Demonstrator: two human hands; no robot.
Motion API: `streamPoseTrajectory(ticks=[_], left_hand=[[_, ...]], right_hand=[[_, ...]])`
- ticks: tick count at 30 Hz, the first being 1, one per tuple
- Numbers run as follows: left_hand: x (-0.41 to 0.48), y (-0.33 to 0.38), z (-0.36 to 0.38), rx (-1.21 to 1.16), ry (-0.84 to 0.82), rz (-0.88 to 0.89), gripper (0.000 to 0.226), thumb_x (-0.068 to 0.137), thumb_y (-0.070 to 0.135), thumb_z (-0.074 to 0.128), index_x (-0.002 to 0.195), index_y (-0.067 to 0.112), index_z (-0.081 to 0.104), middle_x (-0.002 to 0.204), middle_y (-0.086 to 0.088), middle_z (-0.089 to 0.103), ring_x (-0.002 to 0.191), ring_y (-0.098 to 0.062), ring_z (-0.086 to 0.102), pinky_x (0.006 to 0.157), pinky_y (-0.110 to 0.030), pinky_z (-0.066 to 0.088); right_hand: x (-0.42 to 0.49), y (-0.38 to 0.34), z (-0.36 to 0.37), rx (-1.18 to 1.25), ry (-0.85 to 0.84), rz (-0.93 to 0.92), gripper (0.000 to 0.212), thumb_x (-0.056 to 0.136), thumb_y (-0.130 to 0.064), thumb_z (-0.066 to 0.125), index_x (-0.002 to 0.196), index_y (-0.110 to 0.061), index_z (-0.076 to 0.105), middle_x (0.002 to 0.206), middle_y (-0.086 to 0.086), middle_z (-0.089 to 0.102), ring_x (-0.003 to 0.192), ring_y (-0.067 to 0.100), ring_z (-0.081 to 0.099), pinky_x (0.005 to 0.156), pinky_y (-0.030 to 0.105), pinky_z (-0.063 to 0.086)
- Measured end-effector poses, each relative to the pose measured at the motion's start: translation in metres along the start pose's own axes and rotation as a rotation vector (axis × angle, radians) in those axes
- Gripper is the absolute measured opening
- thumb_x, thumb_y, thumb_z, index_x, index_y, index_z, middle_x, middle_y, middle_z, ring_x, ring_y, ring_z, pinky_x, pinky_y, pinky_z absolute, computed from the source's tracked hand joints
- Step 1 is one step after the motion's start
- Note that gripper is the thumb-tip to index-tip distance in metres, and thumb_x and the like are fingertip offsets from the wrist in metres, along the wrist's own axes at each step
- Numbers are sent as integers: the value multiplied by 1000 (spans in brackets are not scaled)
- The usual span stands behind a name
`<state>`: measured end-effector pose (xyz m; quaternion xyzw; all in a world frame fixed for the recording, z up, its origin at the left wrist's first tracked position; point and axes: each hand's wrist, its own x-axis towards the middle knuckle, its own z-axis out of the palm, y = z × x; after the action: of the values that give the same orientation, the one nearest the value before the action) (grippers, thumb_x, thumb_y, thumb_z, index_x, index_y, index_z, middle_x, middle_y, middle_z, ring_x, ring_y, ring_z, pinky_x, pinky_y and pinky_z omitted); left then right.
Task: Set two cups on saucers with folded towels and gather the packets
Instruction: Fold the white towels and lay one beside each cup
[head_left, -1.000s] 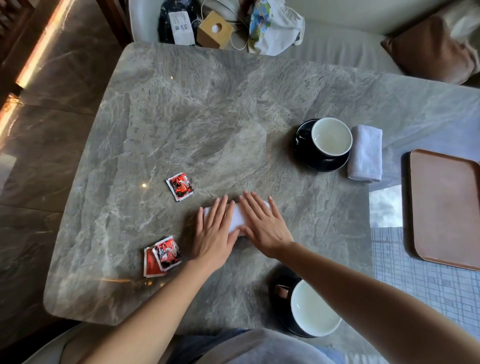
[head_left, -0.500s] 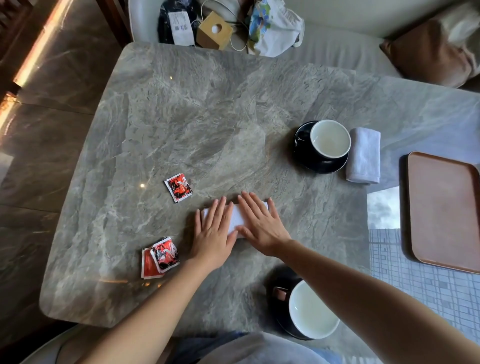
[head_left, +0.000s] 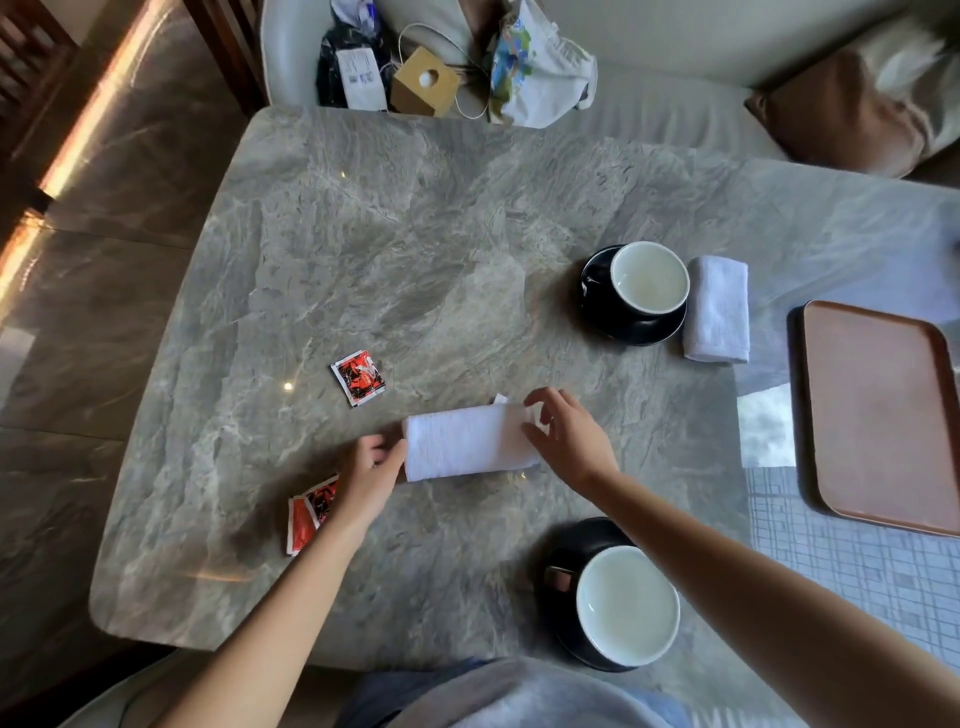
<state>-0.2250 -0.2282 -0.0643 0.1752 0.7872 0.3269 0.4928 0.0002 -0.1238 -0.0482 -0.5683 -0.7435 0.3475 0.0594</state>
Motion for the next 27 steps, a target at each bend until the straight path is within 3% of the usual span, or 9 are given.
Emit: streamPoseTrajectory(ticks=[3,6,12,14,17,21,24,27], left_hand=[[2,4,3,32,-16,4,18,90,31,56,100,20,47,89,7,55,83,-10,54,61,-25,40],[3,7,6,85,-22,4,16,89,33,57,94,20,49,87,5,57,87,-15,54,73,-31,43],[2,9,10,86,-45,19,21,88,27,58,103,12,57,102,-13,64,101,-30,61,85,-37,48],[2,11,9,27,-74,-9,21,89,24,59,105,11,58,103,-14,64,92,-25,62,78,-35,51],[0,15,6,-122,-120,-76,23,89,22,60,108,11,57,88,-2,62,73,-11,57,63,-25,47],[-3,19,3,-243,-157,-136,3,88,20,61,89,17,60,75,1,57,66,-10,51,61,-22,43],[-4,21,4,-288,-163,-162,7,88,19,60,81,19,59,76,0,57,68,-11,52,61,-22,42],[-5,22,7,-331,-175,-174,6,89,17,57,84,20,59,89,-3,63,82,-14,58,70,-28,48]], right_hand=[[1,-9,2,41,-19,27,23,87,-22,55,108,-30,51,94,-8,54,81,14,55,64,35,50],[1,-10,2,40,-15,41,23,88,-20,55,108,-28,52,98,-6,57,84,14,56,67,35,52],[2,-8,4,1,-16,58,23,86,-22,56,106,-31,50,96,-6,57,85,14,56,64,31,48],[4,-8,4,-2,-20,60,22,86,-22,56,104,-32,49,95,-7,57,83,14,56,62,29,45],[6,-8,5,-11,-27,56,23,85,-21,57,104,-32,49,96,-7,57,82,13,54,60,29,43],[7,-9,5,-37,-33,54,24,84,-22,59,103,-31,48,98,-7,57,81,14,55,61,31,48],[9,-10,5,-45,-49,53,23,85,-23,58,103,-31,46,95,-7,55,79,14,54,54,27,41],[10,-10,4,-64,-63,63,22,85,-25,56,102,-31,45,94,-7,56,79,15,55,50,24,34]])
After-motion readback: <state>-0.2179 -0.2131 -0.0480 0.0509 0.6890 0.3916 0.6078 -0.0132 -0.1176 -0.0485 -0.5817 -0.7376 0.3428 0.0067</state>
